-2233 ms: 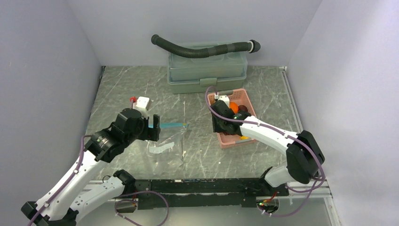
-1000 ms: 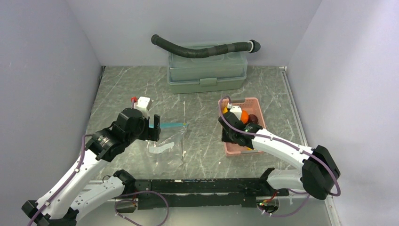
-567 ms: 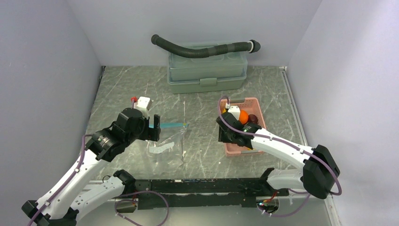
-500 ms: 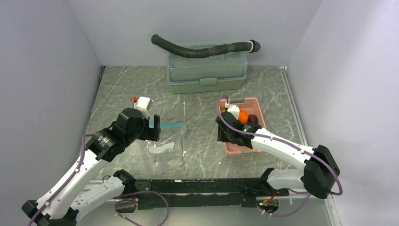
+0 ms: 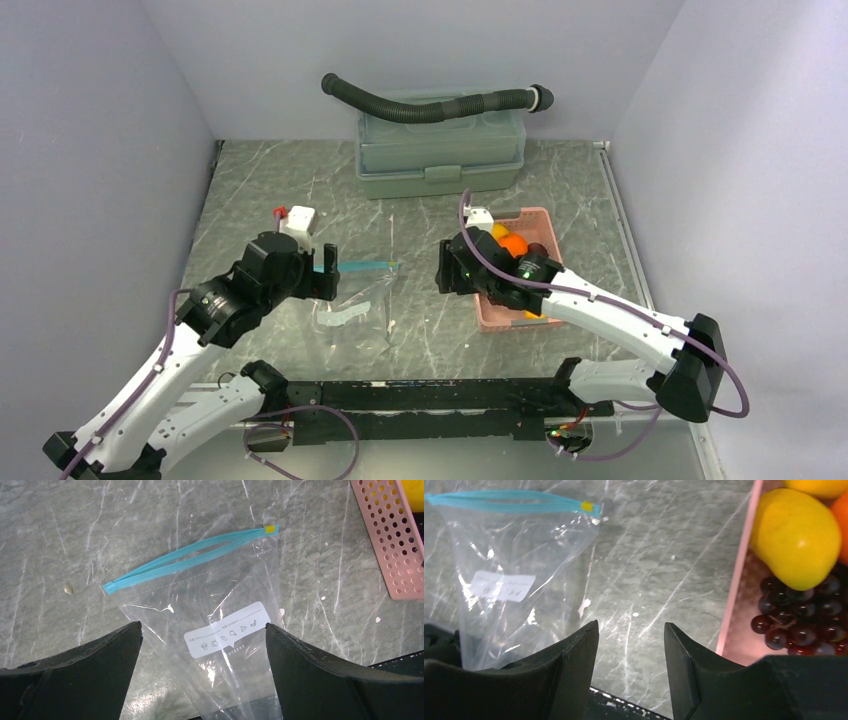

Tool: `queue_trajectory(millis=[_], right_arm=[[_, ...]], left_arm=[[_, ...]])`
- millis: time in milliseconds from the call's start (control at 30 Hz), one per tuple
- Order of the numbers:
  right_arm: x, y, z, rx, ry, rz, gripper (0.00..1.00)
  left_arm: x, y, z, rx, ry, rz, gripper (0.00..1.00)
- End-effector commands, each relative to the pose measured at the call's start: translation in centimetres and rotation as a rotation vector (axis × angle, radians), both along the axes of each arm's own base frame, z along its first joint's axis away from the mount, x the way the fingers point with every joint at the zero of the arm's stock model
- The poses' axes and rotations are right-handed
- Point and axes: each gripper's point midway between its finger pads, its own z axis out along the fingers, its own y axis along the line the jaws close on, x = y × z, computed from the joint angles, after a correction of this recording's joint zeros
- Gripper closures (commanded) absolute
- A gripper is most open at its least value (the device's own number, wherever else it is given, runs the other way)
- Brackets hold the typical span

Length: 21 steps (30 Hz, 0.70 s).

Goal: Place the food in the zip-top bag and seal the zipper
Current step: Pick up the zipper food storage bag at the center of the board.

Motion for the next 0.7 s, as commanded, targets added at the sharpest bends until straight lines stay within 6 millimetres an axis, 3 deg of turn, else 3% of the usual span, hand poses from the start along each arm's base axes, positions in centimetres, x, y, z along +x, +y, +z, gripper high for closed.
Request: queue_trajectory(millis=[0, 200, 667], right_arm=[[-0.6, 3.2, 3.0, 0.099, -0.035, 0.094, 0.44], [-1.7, 6.3, 3.8, 0.112, -0.043, 0.170, 0.38], [-4.3, 13.8, 2.2, 0.132, -0.017, 0.287, 0.26]], left_arm=[[0.1, 0.2, 1.1, -0.036, -0.038, 0.031, 0.01], [0.0, 0.6, 1.4, -0.038, -0.051, 0.046, 0.01], [-0.3, 1.9, 2.4, -0.050, -0.097, 0.099, 0.01]])
